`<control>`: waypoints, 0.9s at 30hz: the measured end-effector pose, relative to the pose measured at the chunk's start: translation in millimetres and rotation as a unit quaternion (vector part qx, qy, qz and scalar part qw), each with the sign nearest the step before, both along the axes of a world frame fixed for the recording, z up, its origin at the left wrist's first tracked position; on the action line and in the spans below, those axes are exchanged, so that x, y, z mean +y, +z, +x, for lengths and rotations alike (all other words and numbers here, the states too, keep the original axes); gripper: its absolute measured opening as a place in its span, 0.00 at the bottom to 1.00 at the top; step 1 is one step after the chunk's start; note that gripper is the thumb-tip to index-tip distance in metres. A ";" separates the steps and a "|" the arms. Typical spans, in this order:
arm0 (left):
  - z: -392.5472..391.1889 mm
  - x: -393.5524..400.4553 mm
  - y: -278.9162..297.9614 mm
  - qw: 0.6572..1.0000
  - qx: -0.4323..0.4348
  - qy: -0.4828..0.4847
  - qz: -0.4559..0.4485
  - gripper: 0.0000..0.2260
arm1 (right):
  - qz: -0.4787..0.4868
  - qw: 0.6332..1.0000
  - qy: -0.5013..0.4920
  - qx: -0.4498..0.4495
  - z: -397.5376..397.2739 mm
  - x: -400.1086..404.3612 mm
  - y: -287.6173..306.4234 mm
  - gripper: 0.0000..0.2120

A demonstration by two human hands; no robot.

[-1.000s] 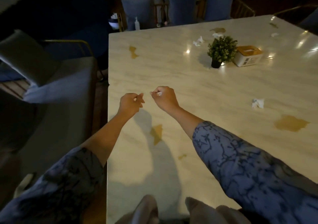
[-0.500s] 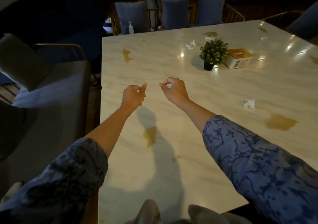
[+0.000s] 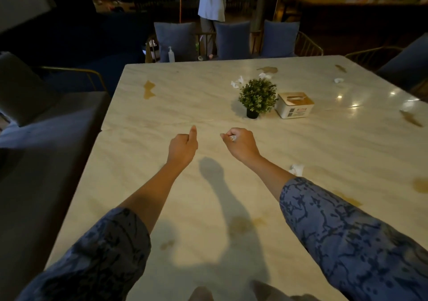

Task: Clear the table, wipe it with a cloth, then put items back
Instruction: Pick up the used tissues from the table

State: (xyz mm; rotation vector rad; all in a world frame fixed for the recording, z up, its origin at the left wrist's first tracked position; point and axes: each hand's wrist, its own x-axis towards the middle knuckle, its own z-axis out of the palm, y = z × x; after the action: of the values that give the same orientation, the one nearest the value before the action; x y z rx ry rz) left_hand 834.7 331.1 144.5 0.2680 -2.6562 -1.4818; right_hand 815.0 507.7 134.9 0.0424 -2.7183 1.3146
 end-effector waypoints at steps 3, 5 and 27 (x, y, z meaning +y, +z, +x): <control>-0.9 40.4 -7.3 1.000 0.007 -0.001 0.002 0.28 | 0.010 1.000 0.001 -0.008 -3.3 43.4 -1.2 0.14; -1.1 60.4 -14.2 1.000 0.008 -0.015 -0.004 0.24 | 0.015 1.000 0.007 -0.021 -4.4 64.4 -2.2 0.13; -32.2 232.8 -78.9 0.985 -0.063 -0.115 -0.110 0.13 | 0.031 0.990 -0.101 -0.097 3.1 260.7 -70.9 0.15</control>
State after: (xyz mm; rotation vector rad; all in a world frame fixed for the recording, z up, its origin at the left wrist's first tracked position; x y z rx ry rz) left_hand 802.5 563.9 65.6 0.0381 -3.0091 -1.2451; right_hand 818.1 768.3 63.9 -0.3635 -2.8285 1.2357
